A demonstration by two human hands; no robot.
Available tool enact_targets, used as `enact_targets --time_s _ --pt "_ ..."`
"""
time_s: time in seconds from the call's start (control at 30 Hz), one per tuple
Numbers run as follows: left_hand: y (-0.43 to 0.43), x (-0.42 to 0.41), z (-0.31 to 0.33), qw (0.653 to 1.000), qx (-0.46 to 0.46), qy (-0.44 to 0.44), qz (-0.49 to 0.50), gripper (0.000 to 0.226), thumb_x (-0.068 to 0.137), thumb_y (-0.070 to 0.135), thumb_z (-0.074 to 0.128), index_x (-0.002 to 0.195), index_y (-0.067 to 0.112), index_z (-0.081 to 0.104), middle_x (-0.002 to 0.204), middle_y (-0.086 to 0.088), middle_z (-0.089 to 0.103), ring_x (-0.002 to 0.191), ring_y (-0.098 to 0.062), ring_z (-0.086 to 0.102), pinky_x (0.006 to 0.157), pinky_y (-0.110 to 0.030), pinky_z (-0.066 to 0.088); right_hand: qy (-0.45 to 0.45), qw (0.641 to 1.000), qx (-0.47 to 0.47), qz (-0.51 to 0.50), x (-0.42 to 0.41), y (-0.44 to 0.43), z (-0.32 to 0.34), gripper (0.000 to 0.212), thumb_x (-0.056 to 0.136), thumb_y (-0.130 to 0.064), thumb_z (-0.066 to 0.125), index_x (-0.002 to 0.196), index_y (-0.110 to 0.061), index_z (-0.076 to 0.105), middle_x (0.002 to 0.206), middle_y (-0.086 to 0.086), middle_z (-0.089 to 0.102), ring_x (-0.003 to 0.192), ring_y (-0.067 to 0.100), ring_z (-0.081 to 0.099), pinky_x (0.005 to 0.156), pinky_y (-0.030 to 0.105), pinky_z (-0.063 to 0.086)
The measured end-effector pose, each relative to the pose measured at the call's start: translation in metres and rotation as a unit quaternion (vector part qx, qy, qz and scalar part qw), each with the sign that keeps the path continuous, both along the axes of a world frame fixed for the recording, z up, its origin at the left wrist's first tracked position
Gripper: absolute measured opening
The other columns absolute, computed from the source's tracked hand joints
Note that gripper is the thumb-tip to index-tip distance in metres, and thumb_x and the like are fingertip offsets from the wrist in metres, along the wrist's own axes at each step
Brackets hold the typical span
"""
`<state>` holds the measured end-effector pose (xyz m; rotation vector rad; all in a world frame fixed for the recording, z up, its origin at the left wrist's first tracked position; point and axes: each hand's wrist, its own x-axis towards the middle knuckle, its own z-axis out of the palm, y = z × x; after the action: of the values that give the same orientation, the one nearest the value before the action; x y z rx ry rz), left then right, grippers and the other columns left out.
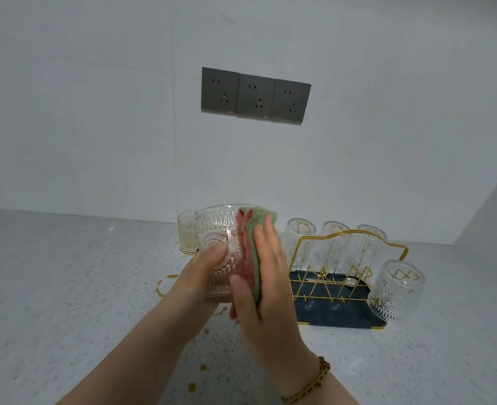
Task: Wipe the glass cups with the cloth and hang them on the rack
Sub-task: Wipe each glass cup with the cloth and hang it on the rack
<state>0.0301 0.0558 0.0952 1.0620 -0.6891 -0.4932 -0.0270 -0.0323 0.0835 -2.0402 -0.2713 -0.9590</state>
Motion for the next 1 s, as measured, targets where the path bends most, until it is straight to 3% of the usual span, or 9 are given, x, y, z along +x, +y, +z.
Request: enact_targets --time_s 0.1,0.27,0.37,0.47,0.57,0.63,0.73,0.87,1.0 --pt "0.002 -0.004 0.000 1.000 0.014 0.004 -0.021 0.072 0.051 0.064 0.075 0.101 0.012 0.067 0.081 -0.005 0.072 0.067 -0.017 0.068 0.057 -0.024 0.053 0.083 0.968 0.213 0.102 -0.005 -0.005 0.011 0.045 0.083 -0.031 0.041 0.123 -0.048 0.028 0.131 -0.008 0.047 0.114 0.004 0.054 0.091 0.027 0.050" --pt "0.002 -0.003 -0.004 0.993 0.109 0.022 0.023 0.071 0.054 0.070 0.067 0.108 0.024 0.068 0.114 -0.010 0.068 0.109 -0.030 0.062 0.100 -0.051 0.042 0.088 0.962 0.256 0.027 -0.010 -0.001 0.002 0.046 0.072 -0.049 0.038 0.115 -0.055 0.026 0.117 -0.005 0.049 0.092 -0.001 0.051 0.078 0.010 0.045" --pt "-0.001 -0.003 -0.006 0.990 0.112 0.046 0.079 0.073 0.065 0.065 0.060 0.120 0.018 0.058 0.110 -0.009 0.070 0.099 -0.026 0.067 0.087 -0.043 0.052 0.063 0.978 0.197 -0.026 -0.006 0.000 -0.001 0.049 0.075 -0.050 0.034 0.122 -0.053 0.020 0.139 -0.014 0.038 0.125 0.003 0.042 0.104 0.026 0.039" --pt "-0.007 -0.010 -0.007 0.990 0.082 0.076 0.084 0.050 0.077 0.052 0.053 0.105 0.013 0.064 0.092 -0.009 0.074 0.077 -0.022 0.069 0.063 -0.032 0.057 0.060 0.981 0.173 -0.060 -0.006 0.002 0.001 0.047 0.077 -0.050 0.032 0.122 -0.054 0.018 0.145 -0.008 0.032 0.133 0.010 0.033 0.109 0.044 0.033" --pt "-0.009 -0.012 -0.009 0.988 0.114 0.052 0.089 0.045 0.077 0.042 0.062 0.109 0.011 0.061 0.091 -0.007 0.072 0.076 -0.016 0.069 0.061 -0.028 0.056 0.080 0.975 0.204 -0.049 -0.006 0.001 0.001 0.045 0.074 -0.054 0.032 0.118 -0.058 0.022 0.138 0.001 0.043 0.120 0.010 0.042 0.107 0.045 0.036" --pt "-0.008 -0.008 -0.009 0.986 0.150 -0.002 0.076 0.070 0.064 0.038 0.073 0.124 0.009 0.052 0.101 -0.009 0.070 0.087 -0.017 0.070 0.072 -0.031 0.058 0.086 0.964 0.249 -0.030 -0.008 -0.001 0.005 0.040 0.077 -0.052 0.036 0.115 -0.058 0.025 0.116 -0.004 0.051 0.105 0.004 0.047 0.100 0.035 0.041" --pt "-0.002 -0.002 -0.007 0.980 0.194 -0.034 0.041 0.089 0.047 0.044 0.076 0.126 0.013 0.050 0.107 -0.007 0.070 0.096 -0.021 0.069 0.085 -0.037 0.056 0.066 0.955 0.289 -0.010 -0.010 -0.011 0.023 0.031 0.096 -0.026 0.035 0.120 -0.043 0.026 0.098 -0.016 0.054 0.079 -0.009 0.054 0.082 0.021 0.043" --pt "0.009 0.004 -0.007 0.972 0.230 -0.042 0.017 0.085 0.041 0.040 0.077 0.120 0.020 0.052 0.100 -0.001 0.073 0.092 -0.018 0.070 0.086 -0.036 0.055 0.081 0.983 0.167 0.000 -0.009 -0.043 0.044 0.017 0.092 -0.025 0.038 0.106 -0.034 0.041 0.076 -0.014 0.052 0.065 -0.007 0.054 0.061 0.008 0.044" --pt "0.017 0.005 -0.002 0.970 0.241 -0.024 -0.014 0.088 0.041 0.037 0.078 0.124 0.027 0.050 0.110 0.004 0.069 0.097 -0.017 0.068 0.086 -0.034 0.054 0.262 0.962 -0.021 0.076 -0.019 -0.062 0.059 0.005 0.087 -0.026 0.056 0.090 -0.027 0.053 0.056 -0.010 0.047 0.051 -0.004 0.047 0.053 0.008 0.037"
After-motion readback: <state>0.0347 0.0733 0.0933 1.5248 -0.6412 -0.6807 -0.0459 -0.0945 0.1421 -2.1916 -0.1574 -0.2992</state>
